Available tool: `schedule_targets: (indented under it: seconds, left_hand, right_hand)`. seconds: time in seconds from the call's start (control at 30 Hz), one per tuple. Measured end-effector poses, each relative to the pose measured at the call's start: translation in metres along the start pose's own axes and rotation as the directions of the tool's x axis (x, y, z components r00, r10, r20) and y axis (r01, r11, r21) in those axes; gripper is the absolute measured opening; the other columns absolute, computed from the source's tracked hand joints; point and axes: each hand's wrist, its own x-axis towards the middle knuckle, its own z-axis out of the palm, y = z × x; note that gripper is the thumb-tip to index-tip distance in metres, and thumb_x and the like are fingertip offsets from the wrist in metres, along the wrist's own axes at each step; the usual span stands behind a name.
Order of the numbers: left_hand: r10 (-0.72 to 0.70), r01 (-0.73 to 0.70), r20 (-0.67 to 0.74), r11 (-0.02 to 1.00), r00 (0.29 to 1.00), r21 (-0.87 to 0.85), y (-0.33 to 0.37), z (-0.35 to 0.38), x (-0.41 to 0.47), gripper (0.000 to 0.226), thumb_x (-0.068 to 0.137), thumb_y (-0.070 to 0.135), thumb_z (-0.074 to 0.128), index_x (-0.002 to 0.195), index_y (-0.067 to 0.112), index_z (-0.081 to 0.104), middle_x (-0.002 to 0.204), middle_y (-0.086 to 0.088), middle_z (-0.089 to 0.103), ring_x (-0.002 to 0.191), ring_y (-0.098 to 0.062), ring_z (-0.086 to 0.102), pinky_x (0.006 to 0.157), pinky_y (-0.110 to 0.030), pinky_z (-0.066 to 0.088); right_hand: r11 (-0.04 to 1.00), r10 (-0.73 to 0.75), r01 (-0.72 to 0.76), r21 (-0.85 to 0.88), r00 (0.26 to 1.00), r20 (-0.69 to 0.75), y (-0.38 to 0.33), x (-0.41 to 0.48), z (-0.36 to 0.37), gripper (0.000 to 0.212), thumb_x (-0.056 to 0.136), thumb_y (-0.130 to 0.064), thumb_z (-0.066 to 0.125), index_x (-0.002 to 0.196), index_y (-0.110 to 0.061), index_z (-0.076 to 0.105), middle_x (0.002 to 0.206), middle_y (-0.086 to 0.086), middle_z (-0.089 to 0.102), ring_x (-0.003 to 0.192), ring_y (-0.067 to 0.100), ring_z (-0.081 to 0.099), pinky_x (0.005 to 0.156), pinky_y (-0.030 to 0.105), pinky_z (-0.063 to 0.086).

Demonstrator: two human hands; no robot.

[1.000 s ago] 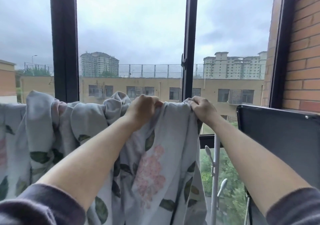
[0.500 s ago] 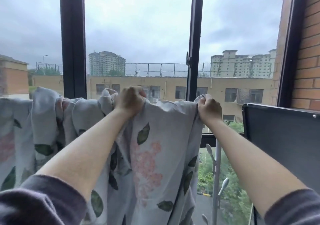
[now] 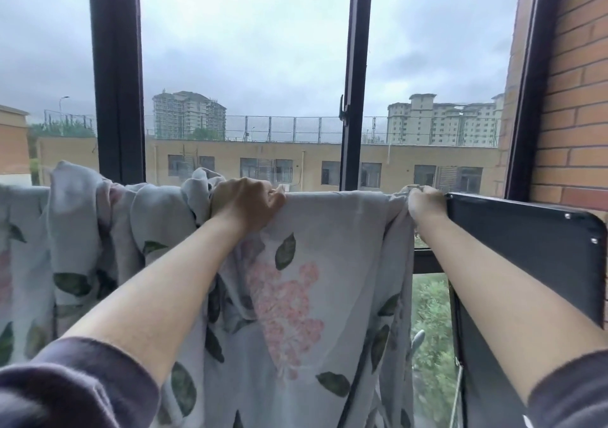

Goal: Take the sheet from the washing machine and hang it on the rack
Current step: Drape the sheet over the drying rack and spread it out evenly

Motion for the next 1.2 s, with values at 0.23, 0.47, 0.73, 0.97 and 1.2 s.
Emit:
schedule_targets:
  seconds: [0.23,0.47,0.73,0.97,1.2]
  left_hand:
    - [0.061,-0.061,-0.012,0.998,0.998,0.005,-0.003,0.005,0.002,0.050,0.097,0.047,0.025,0.093,0.018,0.065,0.092,-0.010,0.068,0.086,-0.028,0.062,0.071,-0.033,0.036]
    - [0.101,-0.100,0.032,0.994,0.994,-0.040,-0.025,-0.008,-0.007,0.042,0.098,0.047,0.024,0.082,0.021,0.053,0.091,-0.010,0.067,0.086,-0.029,0.062,0.075,-0.035,0.040]
    - [0.057,-0.055,-0.042,0.998,0.998,0.031,-0.100,-0.018,-0.026,0.040,0.098,0.045,0.024,0.092,0.017,0.052,0.079,-0.014,0.068,0.079,-0.032,0.065,0.076,-0.038,0.042]
    - [-0.049,0.055,-0.140,0.998,0.989,0.041,-0.100,-0.018,-0.036,0.041,0.097,0.035,0.030,0.080,0.015,0.062,0.073,-0.014,0.068,0.072,-0.032,0.064,0.071,-0.034,0.041]
    - [0.052,-0.055,-0.182,0.998,0.982,-0.013,-0.083,-0.011,-0.039,0.041,0.091,0.037,0.025,0.075,0.012,0.053,0.067,-0.008,0.065,0.059,-0.029,0.060,0.064,-0.033,0.043]
  right_hand:
    - [0.641,-0.485,0.529,-0.556,0.840,0.241,-0.014,-0.050,0.026,0.029,0.098,-0.031,0.030,0.108,-0.016,0.052,0.115,0.010,0.055,0.111,0.031,0.048,0.098,0.045,0.030]
    - [0.571,-0.659,0.619,-0.538,0.737,0.149,-0.009,-0.065,0.061,0.040,0.098,-0.033,0.029,0.088,-0.013,0.061,0.097,0.010,0.064,0.095,0.032,0.055,0.087,0.041,0.034]
    - [0.581,-0.687,0.613,-0.536,0.722,0.080,-0.007,-0.069,0.074,0.033,0.096,-0.029,0.035,0.081,-0.015,0.060,0.093,0.007,0.064,0.092,0.030,0.053,0.087,0.041,0.033]
    - [0.560,-0.711,0.585,-0.586,0.703,0.022,-0.009,-0.074,0.080,0.044,0.088,-0.034,0.026,0.076,-0.014,0.063,0.084,0.008,0.064,0.085,0.031,0.055,0.085,0.042,0.031]
    - [0.357,-0.809,0.794,-0.492,0.526,0.263,-0.034,-0.120,0.122,0.045,0.091,-0.037,0.024,0.080,-0.014,0.062,0.079,0.005,0.065,0.074,0.026,0.058,0.077,0.039,0.037]
